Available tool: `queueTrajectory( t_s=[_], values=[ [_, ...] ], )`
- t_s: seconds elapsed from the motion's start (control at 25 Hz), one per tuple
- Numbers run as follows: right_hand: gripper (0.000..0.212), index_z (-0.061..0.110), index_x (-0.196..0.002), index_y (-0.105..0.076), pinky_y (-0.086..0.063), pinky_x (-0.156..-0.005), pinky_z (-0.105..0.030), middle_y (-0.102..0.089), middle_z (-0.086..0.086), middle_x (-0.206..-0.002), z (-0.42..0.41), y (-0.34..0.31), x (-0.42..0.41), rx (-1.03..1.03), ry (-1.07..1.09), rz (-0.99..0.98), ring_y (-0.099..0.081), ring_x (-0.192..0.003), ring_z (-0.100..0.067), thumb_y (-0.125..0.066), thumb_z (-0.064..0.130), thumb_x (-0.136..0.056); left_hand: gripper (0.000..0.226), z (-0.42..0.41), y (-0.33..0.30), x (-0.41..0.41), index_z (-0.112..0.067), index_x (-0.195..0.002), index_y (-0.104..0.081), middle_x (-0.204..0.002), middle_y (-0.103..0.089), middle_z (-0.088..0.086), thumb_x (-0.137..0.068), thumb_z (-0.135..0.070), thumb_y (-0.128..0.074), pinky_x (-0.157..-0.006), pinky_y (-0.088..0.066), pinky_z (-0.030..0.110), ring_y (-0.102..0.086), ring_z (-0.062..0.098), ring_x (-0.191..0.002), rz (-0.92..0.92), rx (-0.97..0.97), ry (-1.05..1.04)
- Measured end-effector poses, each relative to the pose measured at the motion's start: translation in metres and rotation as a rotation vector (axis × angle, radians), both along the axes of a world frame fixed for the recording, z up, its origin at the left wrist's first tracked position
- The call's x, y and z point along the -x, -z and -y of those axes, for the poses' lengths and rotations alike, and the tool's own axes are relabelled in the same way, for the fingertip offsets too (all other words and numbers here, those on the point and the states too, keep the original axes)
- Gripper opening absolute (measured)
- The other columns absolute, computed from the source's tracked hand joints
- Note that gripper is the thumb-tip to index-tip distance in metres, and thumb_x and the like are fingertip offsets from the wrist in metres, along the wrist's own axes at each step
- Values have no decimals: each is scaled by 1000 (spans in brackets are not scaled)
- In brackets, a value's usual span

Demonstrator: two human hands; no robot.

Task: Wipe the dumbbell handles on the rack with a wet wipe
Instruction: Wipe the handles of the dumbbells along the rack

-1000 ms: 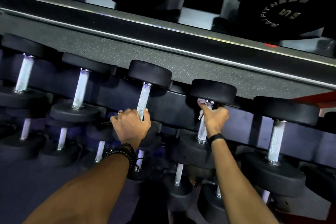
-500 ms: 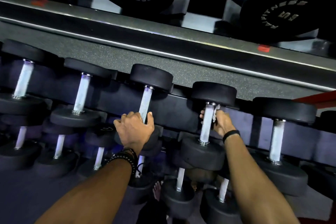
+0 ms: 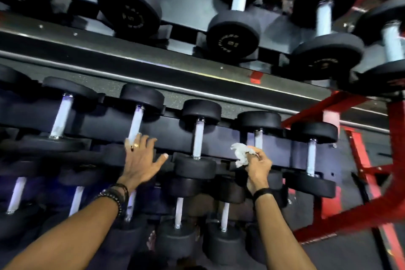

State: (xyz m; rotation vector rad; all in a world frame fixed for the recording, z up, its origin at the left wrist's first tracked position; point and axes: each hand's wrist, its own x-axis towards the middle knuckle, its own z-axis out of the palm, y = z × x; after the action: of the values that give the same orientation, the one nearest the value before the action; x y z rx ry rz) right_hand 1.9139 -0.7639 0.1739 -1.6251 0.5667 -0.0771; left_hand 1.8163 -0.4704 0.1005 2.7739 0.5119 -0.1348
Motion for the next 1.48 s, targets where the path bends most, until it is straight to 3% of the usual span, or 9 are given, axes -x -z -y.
queueTrajectory(
  t_s=[0.12, 0.32, 0.48, 0.64, 0.84, 1.12, 1.24, 1.4, 1.48],
  values=[
    [32, 15, -75, -64, -51, -66, -31, -65, -2, -72, 39, -13, -2, -65, 128, 2, -61, -69, -18, -53, -13, -84, 82, 58, -15, -1, -17, -135, -50, -136, -51, 4, -77, -71, -26, -108, -28, 47, -40, 27, -131, 11, 147, 124],
    [5, 8, -88, -67, -53, -62, -20, -71, 1, -73, 94, -28, -15, -266, -9, -71, -64, -64, -7, -63, 8, -91, 78, 114, -20, -33, -16, -133, -53, -128, -55, 4, -77, -67, -35, -101, -39, 42, -50, 27, -120, 26, 218, 129],
    [10, 10, -80, -68, -48, -65, -18, -65, -2, -74, 128, 4, -47, 154, -262, -134, -59, -78, -17, -67, 2, -86, 45, 137, -7, -58, -16, -107, -69, -107, -64, 11, -90, -55, -55, -91, -45, 40, -58, 32, -106, -23, 206, -64],
    [25, 20, -75, -64, -49, -75, -28, -66, -5, -83, 147, 52, -88, 571, -733, -313, -64, -87, -26, -57, -3, -82, 57, 164, 8, -82, -11, -95, -74, -98, -68, 18, -95, -56, -40, -85, -47, 41, -61, 39, -97, -92, 26, -390],
    [26, 9, -108, -59, -40, -95, -41, -60, -16, -115, 141, 91, -101, 1124, -920, -455, -49, -116, -38, -52, 5, -84, 55, 176, 11, -92, -4, -81, -72, -84, -69, 22, -94, -50, -46, -74, -49, 44, -63, 42, -82, -53, 22, -582],
    [27, 3, -104, -53, -42, -54, -27, -56, -13, -92, 122, 83, -113, 442, -970, -638, -55, -76, -22, -61, 21, -85, 47, 182, 2, -95, -7, -66, -64, -77, -67, 21, -93, -44, -53, -73, -49, 45, -61, 43, -79, 57, 79, -692],
    [55, 4, -83, -56, -50, -60, -27, -63, -19, -76, 123, 86, -122, -43, -840, -790, -63, -63, -22, -73, 55, -73, 45, 184, 1, -94, -9, -65, -63, -76, -67, 20, -94, -44, -54, -72, -47, 44, -61, 43, -79, 62, 63, -684],
    [77, 8, -100, -51, -47, -76, -30, -58, -5, -95, 117, 96, -114, 277, -885, -713, -58, -89, -20, -79, 66, -58, 43, 184, -1, -95, -9, -63, -62, -73, -66, 19, -93, -39, -58, -70, -45, 44, -61, 42, -76, 77, 75, -707],
    [66, 7, -90, -56, -50, -70, -30, -56, -5, -79, 120, 101, -115, 42, -835, -710, -58, -71, -16, -85, 54, -55, 42, 186, -2, -94, -9, -62, -61, -71, -66, 18, -92, -38, -59, -70, -45, 44, -60, 42, -76, 81, 77, -701]
  ],
)
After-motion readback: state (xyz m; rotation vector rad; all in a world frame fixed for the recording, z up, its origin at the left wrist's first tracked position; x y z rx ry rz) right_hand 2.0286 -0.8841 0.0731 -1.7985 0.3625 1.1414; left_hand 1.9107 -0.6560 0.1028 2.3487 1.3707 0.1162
